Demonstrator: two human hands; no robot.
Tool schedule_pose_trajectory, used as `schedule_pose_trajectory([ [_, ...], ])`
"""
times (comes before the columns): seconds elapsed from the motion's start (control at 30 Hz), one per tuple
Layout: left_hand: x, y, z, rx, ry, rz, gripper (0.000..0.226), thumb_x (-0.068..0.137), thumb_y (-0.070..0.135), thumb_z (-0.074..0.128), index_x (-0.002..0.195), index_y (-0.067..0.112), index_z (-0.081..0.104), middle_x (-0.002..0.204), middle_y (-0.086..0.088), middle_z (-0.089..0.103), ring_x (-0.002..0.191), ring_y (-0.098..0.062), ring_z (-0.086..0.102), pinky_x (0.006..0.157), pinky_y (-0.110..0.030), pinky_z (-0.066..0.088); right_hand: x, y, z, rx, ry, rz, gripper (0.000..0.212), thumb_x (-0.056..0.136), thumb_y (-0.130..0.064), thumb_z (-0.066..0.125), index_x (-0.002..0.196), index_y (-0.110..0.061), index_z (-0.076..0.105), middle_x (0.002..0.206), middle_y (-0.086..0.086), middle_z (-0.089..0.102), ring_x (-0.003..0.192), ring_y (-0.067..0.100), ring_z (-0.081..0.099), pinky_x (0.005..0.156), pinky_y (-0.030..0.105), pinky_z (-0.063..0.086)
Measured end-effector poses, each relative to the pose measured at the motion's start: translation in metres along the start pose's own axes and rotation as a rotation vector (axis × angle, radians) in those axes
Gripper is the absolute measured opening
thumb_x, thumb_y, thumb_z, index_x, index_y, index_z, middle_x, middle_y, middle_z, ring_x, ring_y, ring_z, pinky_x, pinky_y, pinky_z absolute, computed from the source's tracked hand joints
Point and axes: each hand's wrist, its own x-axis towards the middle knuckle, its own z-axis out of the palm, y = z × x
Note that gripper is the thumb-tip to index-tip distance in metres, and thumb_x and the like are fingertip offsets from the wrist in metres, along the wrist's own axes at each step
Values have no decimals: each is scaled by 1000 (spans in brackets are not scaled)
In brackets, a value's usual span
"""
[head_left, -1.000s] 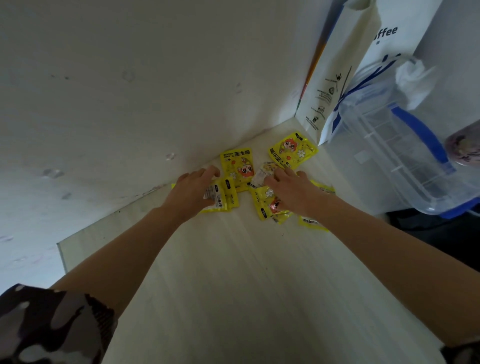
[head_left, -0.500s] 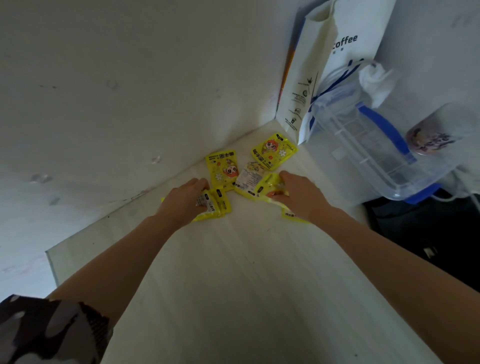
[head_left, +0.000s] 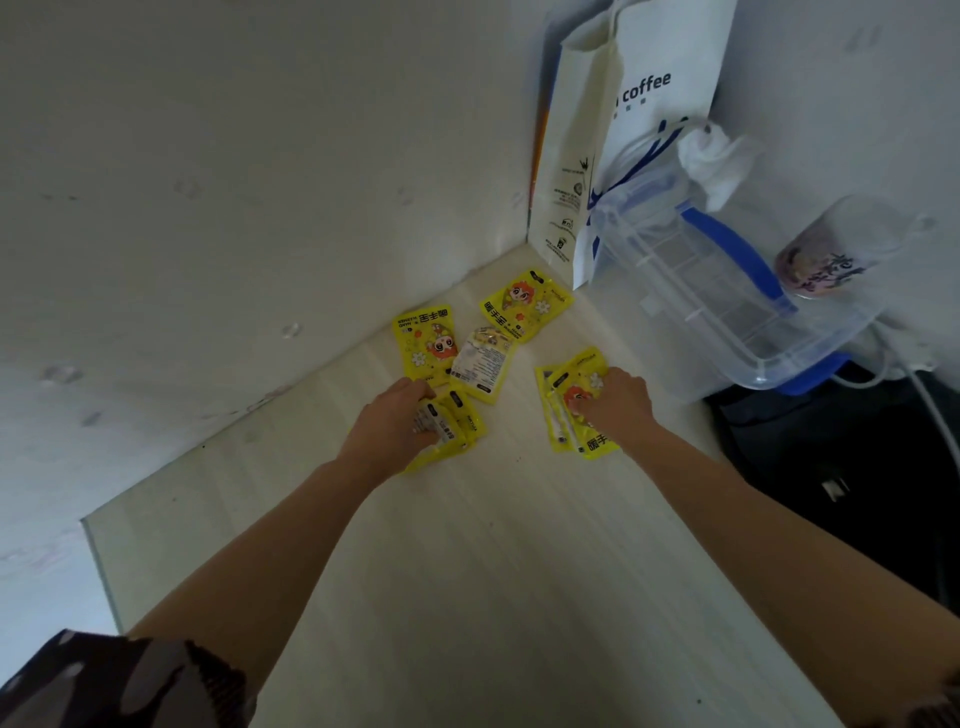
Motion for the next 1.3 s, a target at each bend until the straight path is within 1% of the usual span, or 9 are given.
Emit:
schedule_pose_trajectory([
  [0.17, -15, 8, 9, -147, 50, -210, 47, 74, 24, 77, 116, 21, 57, 111, 2, 58, 96, -23, 59, 81, -34, 48, -10, -6, 9, -52, 9, -18, 53, 88, -40, 59, 130, -12, 42, 125, 18, 46, 116, 40, 48, 89, 43, 44],
  [0.3, -32, 9, 20, -356, 87, -354, 38, 72, 21, 79, 105, 22, 60, 94, -1, 65, 81, -21, 64, 65, -32, 54, -18, -7, 10, -111, 26, -41, 50, 89, -37, 59, 129, -12, 42, 127, 17, 41, 118, 39, 44, 96, 50, 43],
  [0.5, -58, 8, 40, -458, 91, -442, 33, 74, 23, 78, 103, 24, 62, 91, 0, 71, 82, -19, 68, 76, -41, 57, -34, 0, 11, -153, 23, -156, 48, 89, -35, 60, 127, -12, 43, 125, 14, 39, 103, 40, 57, 90, 47, 48],
  [0.7, -65, 16, 42, -299, 138, -391, 37, 79, 26, 72, 111, 31, 53, 95, 4, 68, 89, -23, 64, 77, -39, 53, -50, 18, 13, -193, 22, -239, 38, 90, -38, 58, 115, -11, 45, 118, 10, 39, 82, 31, 52, 76, 39, 46],
  [0.87, -63, 26, 41, -213, 190, -274, 37, 80, 17, 72, 113, 20, 55, 112, -1, 55, 98, -22, 57, 78, -33, 48, -62, 32, 14, -220, 28, -279, 38, 90, -38, 59, 113, -11, 45, 117, 10, 40, 76, 26, 46, 72, 37, 45],
  [0.97, -63, 29, 41, -226, 180, -257, 33, 81, 17, 70, 110, 22, 55, 104, 1, 58, 91, -23, 60, 61, -35, 54, -70, 38, 14, -215, 36, -287, 38, 90, -37, 59, 114, -11, 45, 117, 10, 41, 77, 26, 47, 73, 38, 46],
  [1.03, -67, 30, 39, -255, 148, -284, 31, 83, 19, 69, 109, 24, 54, 96, 0, 63, 83, -22, 61, 50, -28, 50, -78, 41, 13, -184, 41, -274, 39, 90, -38, 58, 114, -11, 45, 117, 11, 41, 82, 30, 51, 75, 38, 46],
  [1.17, -76, 32, 40, -307, 154, -276, 35, 80, 19, 72, 112, 19, 56, 92, -1, 64, 87, -24, 61, 74, -34, 51, -101, 53, 15, -82, 63, -217, 40, 90, -38, 59, 115, -10, 46, 117, 13, 46, 99, 35, 56, 76, 35, 44],
  [1.3, -88, 37, 43, -402, 143, -265, 42, 76, 20, 75, 114, 17, 58, 92, -1, 61, 88, -23, 59, 78, -29, 44, -135, 73, 24, 21, 89, -138, 39, 87, -41, 62, 109, -13, 48, 111, 12, 53, 99, 33, 57, 75, 36, 44],
])
